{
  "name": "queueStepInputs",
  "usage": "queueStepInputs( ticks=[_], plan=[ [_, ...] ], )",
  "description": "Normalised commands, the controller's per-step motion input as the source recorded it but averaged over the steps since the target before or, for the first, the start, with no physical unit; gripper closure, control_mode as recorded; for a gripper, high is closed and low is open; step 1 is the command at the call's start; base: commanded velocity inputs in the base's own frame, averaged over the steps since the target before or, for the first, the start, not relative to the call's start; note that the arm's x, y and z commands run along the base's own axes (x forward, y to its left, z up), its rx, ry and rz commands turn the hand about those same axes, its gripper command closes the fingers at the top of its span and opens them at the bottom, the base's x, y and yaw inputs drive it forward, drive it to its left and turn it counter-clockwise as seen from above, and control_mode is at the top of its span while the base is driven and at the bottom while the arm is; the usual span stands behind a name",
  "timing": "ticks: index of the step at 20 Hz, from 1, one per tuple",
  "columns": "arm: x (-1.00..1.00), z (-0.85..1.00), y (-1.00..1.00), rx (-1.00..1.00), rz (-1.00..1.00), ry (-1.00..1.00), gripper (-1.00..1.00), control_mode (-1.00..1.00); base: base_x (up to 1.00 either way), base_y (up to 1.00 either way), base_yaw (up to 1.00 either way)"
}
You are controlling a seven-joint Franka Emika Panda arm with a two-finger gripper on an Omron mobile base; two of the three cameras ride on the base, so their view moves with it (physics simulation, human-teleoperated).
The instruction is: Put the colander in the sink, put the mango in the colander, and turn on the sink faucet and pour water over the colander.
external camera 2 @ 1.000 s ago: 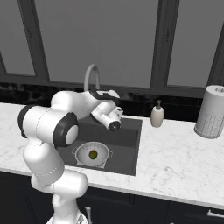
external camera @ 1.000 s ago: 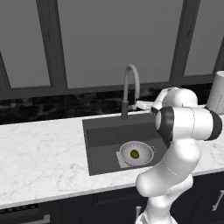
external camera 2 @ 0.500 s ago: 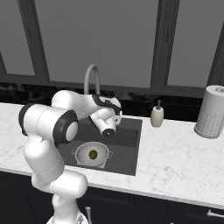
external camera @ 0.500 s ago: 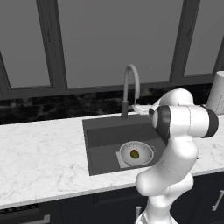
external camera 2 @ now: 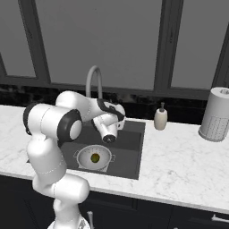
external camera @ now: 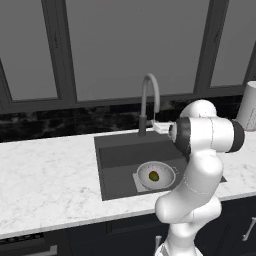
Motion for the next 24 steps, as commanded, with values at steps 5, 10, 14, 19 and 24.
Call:
queueStepInputs(
  ticks=[5,10,14,19,24],
  plan=[
    [0.33,0.0,-0.01,0.0,0.0,0.0,-1.0,-1.0,0.0,0.0,0.0],
    [0.29,-0.05,0.0,0.0,0.0,0.0,-1.0,-1.0,0.0,0.0,0.0],
    [0.33,-0.04,0.0,0.0,0.0,0.0,-1.0,-1.0,0.0,0.0,0.0],
    [0.29,-0.05,-0.05,0.0,0.0,0.0,-1.0,-1.0,0.0,0.0,0.0],
    [0.18,-0.01,-0.01,0.0,0.0,0.0,-1.0,-1.0,0.0,0.0,0.0]
  ],
)
